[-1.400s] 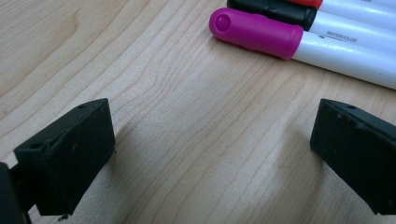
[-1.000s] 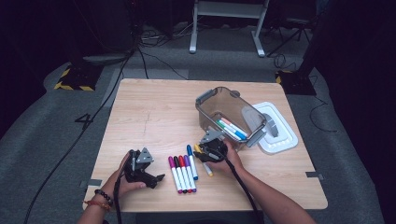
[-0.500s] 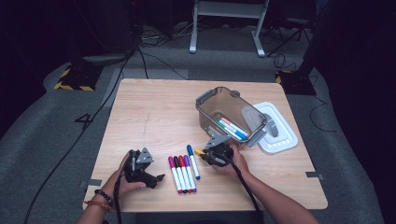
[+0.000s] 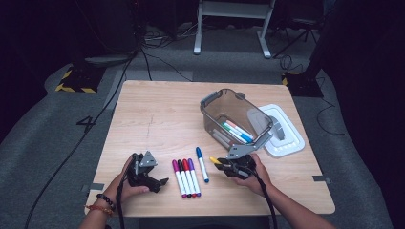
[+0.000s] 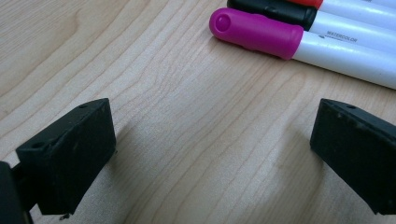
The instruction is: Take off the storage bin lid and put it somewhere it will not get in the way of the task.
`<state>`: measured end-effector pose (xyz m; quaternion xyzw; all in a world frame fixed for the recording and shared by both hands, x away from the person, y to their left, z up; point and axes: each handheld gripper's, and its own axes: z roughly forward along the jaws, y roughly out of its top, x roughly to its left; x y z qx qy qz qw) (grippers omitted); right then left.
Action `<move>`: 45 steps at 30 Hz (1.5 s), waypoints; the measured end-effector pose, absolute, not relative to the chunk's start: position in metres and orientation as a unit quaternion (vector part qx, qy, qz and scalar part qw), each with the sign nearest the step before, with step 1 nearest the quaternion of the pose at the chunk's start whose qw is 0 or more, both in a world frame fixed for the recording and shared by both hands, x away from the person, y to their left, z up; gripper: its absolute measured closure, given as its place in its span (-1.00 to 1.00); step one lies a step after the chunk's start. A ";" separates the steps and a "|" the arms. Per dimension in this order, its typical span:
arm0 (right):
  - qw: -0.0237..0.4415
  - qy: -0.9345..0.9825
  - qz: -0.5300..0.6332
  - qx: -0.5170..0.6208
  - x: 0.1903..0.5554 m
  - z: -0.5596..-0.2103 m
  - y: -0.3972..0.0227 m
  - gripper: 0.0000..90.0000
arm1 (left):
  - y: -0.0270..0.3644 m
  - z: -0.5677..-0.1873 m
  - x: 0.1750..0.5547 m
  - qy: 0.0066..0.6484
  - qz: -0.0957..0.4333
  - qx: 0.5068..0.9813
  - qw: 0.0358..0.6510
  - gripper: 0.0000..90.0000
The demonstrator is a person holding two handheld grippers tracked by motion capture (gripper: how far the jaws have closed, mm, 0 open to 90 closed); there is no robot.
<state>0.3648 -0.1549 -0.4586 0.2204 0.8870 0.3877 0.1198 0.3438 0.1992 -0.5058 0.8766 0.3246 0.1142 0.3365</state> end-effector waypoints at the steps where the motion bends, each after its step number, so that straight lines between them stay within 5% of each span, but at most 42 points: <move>1: 0.119 0.884 0.394 0.221 0.363 -0.456 -0.159 0.66 | 0.199 -0.506 0.344 0.325 0.114 0.877 0.336 -0.99; 20: 0.153 0.840 0.484 0.193 0.344 -0.370 -0.205 0.66 | 0.199 -0.506 0.344 0.323 0.113 0.877 0.336 -0.99; 32: 0.200 0.826 0.477 0.223 0.385 -0.315 -0.216 0.66 | 0.199 -0.506 0.344 0.323 0.113 0.877 0.336 -0.99; 45: 0.185 0.840 0.441 0.256 0.442 -0.322 -0.194 0.66 | 0.199 -0.506 0.345 0.321 0.111 0.878 0.337 -1.00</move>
